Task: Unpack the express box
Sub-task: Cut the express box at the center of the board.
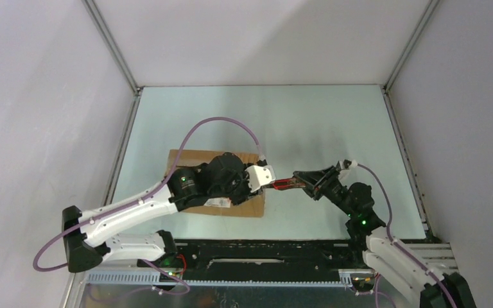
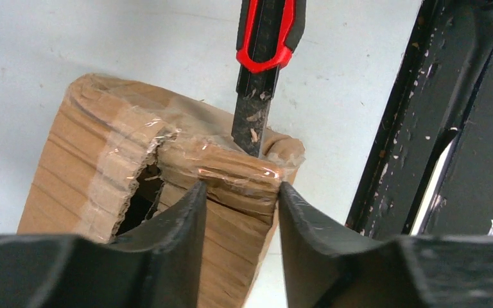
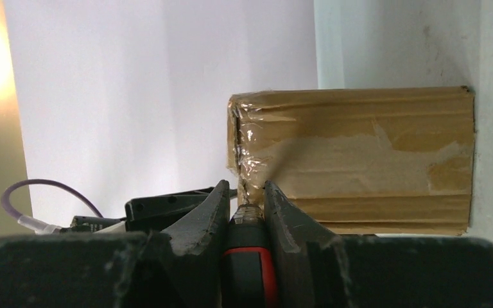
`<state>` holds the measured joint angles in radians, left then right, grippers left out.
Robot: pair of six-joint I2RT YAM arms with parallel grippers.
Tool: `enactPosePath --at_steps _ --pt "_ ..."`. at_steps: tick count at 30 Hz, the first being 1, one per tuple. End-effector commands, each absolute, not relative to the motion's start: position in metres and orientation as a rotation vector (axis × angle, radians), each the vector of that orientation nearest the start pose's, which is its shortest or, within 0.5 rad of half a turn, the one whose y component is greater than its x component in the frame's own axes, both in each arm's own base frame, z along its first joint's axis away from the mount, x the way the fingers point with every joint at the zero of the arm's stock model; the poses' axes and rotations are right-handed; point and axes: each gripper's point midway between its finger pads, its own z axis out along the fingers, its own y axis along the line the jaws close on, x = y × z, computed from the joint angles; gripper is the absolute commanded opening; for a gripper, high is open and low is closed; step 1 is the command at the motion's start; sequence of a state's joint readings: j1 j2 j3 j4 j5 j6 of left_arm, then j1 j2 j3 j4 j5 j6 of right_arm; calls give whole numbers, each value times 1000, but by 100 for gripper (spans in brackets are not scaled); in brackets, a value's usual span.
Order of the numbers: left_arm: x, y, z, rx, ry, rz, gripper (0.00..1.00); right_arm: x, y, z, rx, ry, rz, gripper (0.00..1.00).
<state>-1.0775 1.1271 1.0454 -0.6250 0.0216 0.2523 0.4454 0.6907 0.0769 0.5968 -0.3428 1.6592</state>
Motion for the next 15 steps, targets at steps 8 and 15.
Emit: enactPosePath --at_steps 8,15 --pt "155 -275 191 1426 1777 -389 19 221 183 223 720 1685 1636 0" --pt "151 -272 191 1433 1753 -368 10 226 195 233 649 1689 1624 0"
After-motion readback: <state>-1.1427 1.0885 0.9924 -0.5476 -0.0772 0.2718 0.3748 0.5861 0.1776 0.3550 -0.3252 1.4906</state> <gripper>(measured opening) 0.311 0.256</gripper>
